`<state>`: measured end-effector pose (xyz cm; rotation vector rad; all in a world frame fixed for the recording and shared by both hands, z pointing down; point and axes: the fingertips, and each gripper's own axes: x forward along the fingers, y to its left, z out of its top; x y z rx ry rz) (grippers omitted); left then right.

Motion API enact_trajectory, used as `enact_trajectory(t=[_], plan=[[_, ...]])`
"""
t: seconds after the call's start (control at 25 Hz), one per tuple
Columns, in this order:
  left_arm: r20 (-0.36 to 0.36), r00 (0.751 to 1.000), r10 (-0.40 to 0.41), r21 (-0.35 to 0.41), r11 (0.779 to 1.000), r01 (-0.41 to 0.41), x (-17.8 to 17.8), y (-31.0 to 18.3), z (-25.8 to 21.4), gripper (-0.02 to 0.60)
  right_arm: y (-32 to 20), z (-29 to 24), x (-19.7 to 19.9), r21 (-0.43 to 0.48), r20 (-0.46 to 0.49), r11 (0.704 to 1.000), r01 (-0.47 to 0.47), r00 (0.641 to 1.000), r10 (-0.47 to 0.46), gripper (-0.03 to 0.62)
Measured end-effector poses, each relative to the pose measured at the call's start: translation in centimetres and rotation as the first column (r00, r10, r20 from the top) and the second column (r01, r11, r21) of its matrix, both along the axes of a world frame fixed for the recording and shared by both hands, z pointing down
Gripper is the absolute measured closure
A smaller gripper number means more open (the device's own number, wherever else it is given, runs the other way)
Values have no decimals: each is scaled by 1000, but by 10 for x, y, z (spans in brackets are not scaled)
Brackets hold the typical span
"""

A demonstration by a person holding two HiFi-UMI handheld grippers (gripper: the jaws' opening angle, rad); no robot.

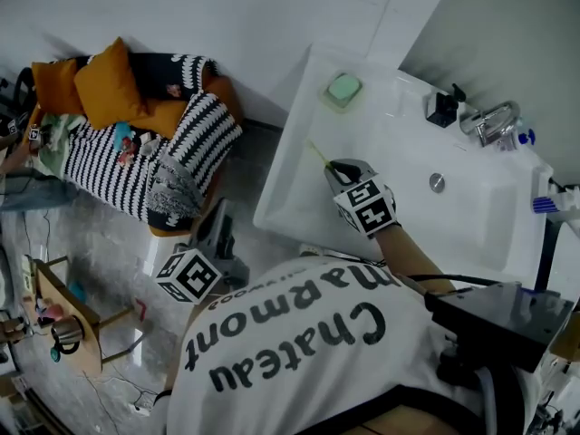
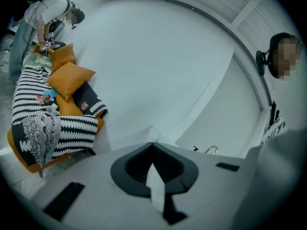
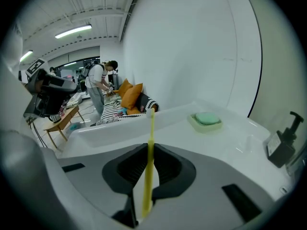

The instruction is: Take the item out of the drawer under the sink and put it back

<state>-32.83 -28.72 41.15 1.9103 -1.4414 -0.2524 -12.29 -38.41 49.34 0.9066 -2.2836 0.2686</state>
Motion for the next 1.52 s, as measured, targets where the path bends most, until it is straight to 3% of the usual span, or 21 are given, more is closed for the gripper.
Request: enact_trajectory(t=[0.44, 1.52], plan=[[29, 999, -14, -21, 1000, 14, -6, -2, 7, 574, -8, 20, 13, -59, -44, 998, -37, 998, 34, 545], [46, 998, -38, -63, 997, 41, -21, 3, 15, 574, -21, 32, 10, -89, -56, 993, -74, 996, 69, 545]])
